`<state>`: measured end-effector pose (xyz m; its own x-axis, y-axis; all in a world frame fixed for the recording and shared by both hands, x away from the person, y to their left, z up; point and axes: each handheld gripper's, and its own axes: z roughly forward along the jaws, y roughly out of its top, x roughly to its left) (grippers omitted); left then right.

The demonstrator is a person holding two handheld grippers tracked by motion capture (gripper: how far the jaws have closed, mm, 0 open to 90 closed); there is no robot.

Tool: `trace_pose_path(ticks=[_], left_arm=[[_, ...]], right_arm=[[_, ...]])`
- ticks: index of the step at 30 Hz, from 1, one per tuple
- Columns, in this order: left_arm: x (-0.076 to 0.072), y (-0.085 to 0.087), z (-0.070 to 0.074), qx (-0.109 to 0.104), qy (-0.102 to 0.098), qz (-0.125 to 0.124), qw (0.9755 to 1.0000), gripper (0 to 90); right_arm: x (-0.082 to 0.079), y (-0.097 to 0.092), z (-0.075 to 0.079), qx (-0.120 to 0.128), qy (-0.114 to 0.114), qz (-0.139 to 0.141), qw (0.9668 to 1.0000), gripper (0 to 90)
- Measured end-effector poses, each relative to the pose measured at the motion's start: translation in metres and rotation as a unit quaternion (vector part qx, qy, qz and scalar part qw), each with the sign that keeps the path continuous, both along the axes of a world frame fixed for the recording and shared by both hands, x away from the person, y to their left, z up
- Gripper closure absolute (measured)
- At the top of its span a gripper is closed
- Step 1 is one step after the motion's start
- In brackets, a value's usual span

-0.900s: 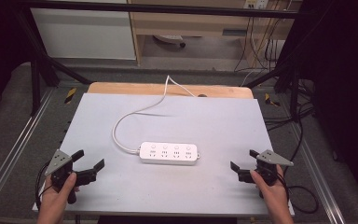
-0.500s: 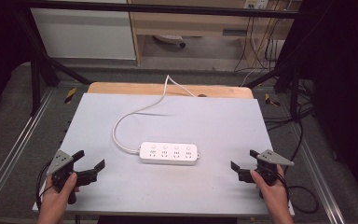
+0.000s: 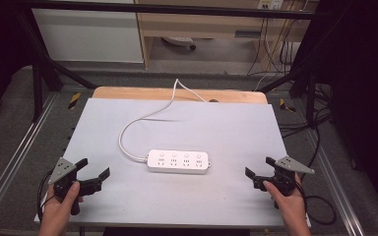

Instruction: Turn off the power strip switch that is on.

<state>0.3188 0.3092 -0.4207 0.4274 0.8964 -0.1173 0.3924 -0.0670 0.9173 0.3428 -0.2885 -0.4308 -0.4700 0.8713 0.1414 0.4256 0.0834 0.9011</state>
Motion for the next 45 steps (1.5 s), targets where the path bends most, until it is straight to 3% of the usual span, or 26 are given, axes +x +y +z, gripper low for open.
trace_pose_path(ticks=[15,18,22,28,35,45], left_arm=[[0.0,0.0,-0.001,0.012,0.0,0.003,0.9999,6.3],[0.001,-0.001,-0.002,0.015,0.005,0.004,0.9999,6.3],[0.0,-0.001,-0.002,0.016,0.001,0.002,0.9999,6.3],[0.0,-0.001,-0.002,0.017,0.003,0.0,0.9998,6.3],[0.0,-0.003,-0.002,0.023,0.002,-0.003,0.9997,6.2],[0.0,-0.003,-0.002,0.024,0.004,-0.004,0.9997,6.3]], right_arm=[[-0.002,0.01,0.014,0.022,0.0,0.021,0.9995,3.6],[0.001,0.014,0.019,0.009,0.005,0.021,0.9997,4.0],[0.006,0.02,0.028,0.016,0.004,0.026,0.9995,3.5],[0.015,0.035,0.043,-0.014,-0.01,0.025,0.9995,2.9],[0.031,0.05,0.058,-0.013,-0.006,0.049,0.9987,5.0],[0.054,0.077,0.074,-0.036,-0.005,0.08,0.9962,6.6]])
